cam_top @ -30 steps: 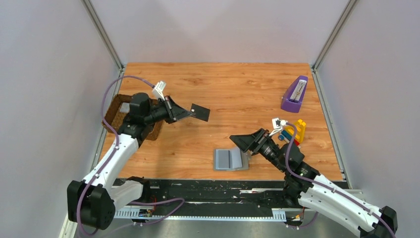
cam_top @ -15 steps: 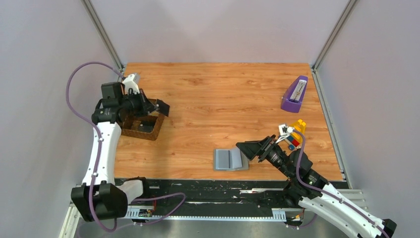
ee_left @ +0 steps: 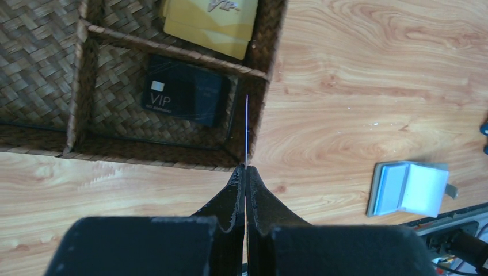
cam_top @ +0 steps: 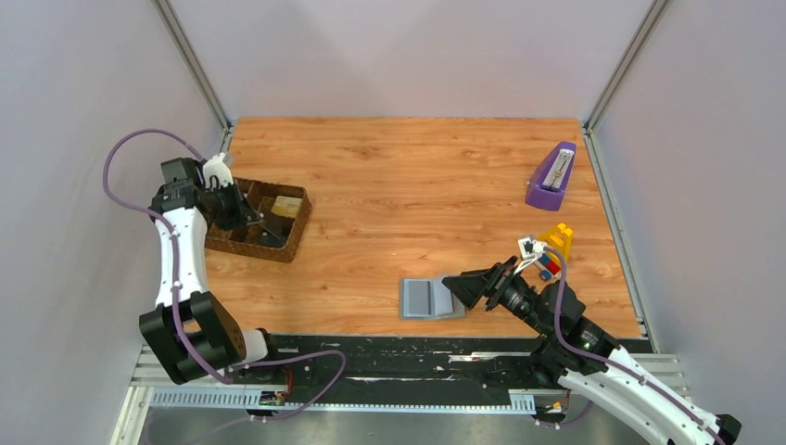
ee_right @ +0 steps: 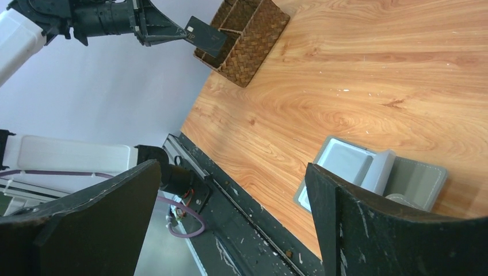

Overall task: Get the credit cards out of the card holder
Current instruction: Place the credit card in the storage box.

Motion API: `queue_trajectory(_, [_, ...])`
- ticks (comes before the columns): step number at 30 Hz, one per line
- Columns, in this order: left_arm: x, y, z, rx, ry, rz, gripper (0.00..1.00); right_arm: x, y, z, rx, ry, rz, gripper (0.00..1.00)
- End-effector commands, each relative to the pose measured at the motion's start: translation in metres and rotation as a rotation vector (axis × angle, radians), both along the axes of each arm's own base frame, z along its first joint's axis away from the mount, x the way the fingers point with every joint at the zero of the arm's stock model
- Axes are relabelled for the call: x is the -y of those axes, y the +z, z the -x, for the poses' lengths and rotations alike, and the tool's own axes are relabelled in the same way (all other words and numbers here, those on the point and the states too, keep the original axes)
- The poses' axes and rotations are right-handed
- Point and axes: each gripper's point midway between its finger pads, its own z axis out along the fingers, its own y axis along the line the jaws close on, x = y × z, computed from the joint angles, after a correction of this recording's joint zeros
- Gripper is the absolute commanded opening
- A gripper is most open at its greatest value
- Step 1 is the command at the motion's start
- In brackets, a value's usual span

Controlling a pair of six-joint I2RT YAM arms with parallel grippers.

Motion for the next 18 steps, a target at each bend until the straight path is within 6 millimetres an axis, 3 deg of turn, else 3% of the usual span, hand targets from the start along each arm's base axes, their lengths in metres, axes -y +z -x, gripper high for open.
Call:
queue_trajectory(1, [-0.02,-0.002,-0.007,-0.005,0.022,-0.053,0.0,0.003,0.023,0.004,0.061,0.015,-0.006,1.0])
queue_trajectory(18, [-0.024,-0.036,-0.027,-0.058,0.034,0.006,0.0,0.008,0.031,-0.007,0.1,-0.038,0.036,1.0])
